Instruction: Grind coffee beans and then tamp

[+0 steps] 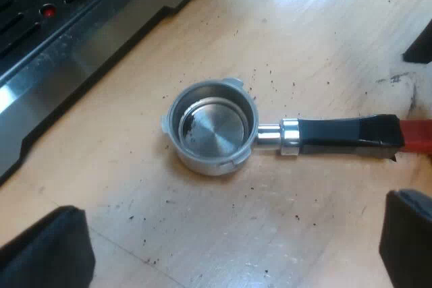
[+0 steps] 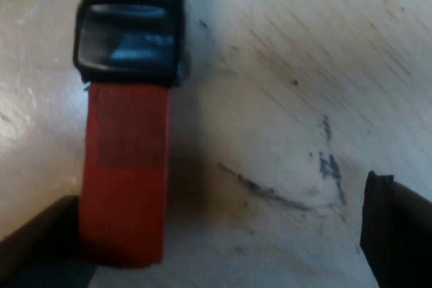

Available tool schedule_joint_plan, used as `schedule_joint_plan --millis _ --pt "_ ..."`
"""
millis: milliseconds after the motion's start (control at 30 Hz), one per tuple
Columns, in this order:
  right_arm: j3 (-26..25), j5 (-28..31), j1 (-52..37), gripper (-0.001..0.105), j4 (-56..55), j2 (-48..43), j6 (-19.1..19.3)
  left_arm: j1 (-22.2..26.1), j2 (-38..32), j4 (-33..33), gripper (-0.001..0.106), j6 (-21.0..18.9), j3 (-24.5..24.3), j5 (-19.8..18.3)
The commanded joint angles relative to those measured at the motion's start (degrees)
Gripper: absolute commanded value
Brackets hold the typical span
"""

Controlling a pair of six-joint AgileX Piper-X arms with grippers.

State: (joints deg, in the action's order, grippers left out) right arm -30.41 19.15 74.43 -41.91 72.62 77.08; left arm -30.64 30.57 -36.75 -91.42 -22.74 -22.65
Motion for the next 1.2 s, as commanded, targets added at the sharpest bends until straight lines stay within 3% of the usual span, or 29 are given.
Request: schedule_joint_plan --millis 33,233,333,533,633,700,933,1200 --pt "-3.02 -0.02 -0.28 0.081 -3.96 -2.57 1.73 -0.32 -0.01 0.68 0.087 -0.05 -0.42 0.22" --pt "-7.60 0.43 -0.28 0.081 -4.56 -7.86 6.14 -0.32 -0.01 -0.54 0.087 -4.03 -1.48 1.50" --pt "-8.27 0.77 -0.28 0.081 0.67 -9.95 9.15 -0.32 -0.01 -2.58 0.087 -4.61 -3.36 4.25" --pt "-7.81 -0.11 -0.28 0.081 15.89 -10.69 16.21 -0.32 -0.01 -8.29 0.087 -4.96 -9.54 11.91" --pt "-5.86 -0.35 -0.28 0.081 24.05 -10.69 18.73 -0.32 0.86 -13.77 0.087 -5.87 -12.78 19.67" --pt "-4.16 -0.40 -0.28 0.081 28.62 -10.55 19.20 -0.32 1.74 -15.88 0.087 -5.57 -14.23 22.65" --pt "1.96 -0.46 -0.14 0.081 46.44 -7.64 19.19 1.87 8.38 -19.62 0.087 -6.04 -15.72 27.15" --pt "2.00 -0.55 -0.14 0.081 50.78 -3.78 19.19 8.69 17.73 -17.98 0.087 -3.24 -15.72 27.14"
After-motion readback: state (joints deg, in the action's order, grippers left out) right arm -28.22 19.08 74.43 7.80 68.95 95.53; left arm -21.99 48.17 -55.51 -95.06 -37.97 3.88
